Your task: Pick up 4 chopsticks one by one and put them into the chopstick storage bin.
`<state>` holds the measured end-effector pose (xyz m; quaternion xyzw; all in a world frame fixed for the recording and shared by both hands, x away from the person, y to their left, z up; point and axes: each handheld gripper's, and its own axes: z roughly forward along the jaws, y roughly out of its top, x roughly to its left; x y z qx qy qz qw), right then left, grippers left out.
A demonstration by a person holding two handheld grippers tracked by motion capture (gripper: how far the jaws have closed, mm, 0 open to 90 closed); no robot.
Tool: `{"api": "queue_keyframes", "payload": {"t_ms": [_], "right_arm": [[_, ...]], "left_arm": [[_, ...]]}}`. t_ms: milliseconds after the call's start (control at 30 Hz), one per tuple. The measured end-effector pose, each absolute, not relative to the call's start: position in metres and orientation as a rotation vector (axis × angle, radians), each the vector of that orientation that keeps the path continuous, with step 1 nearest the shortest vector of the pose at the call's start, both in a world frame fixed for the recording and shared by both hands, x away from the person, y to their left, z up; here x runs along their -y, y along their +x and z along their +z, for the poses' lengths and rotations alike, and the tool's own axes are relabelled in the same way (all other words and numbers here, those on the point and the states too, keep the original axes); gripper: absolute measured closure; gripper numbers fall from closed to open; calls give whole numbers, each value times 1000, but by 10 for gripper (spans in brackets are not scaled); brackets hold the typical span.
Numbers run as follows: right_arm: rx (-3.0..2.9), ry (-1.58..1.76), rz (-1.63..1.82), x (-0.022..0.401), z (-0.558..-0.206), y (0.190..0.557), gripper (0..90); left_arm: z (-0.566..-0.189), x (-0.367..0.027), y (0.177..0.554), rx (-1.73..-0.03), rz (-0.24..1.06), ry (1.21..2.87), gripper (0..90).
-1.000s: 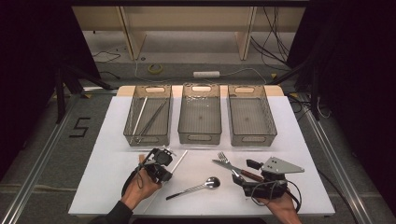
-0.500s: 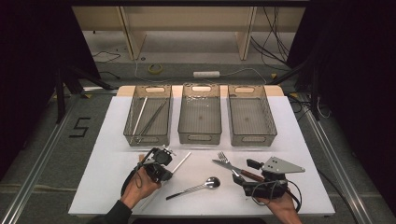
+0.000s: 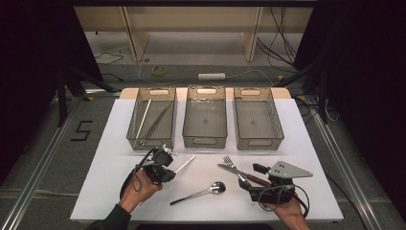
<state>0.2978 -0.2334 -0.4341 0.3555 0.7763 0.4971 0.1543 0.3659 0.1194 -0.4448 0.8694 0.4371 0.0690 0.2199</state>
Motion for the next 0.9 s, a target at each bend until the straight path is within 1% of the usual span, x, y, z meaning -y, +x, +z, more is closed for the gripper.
{"api": "queue_keyframes", "payload": {"t_ms": [533,900], "right_arm": [[-2225,1019,1425,234,-434,298,240],[-2226,1022,1424,234,-434,298,240]], "left_arm": [[-427,-134,366,-1190,205,2343,845],[-396,-154,367,-1184,262,2249,845]]}}
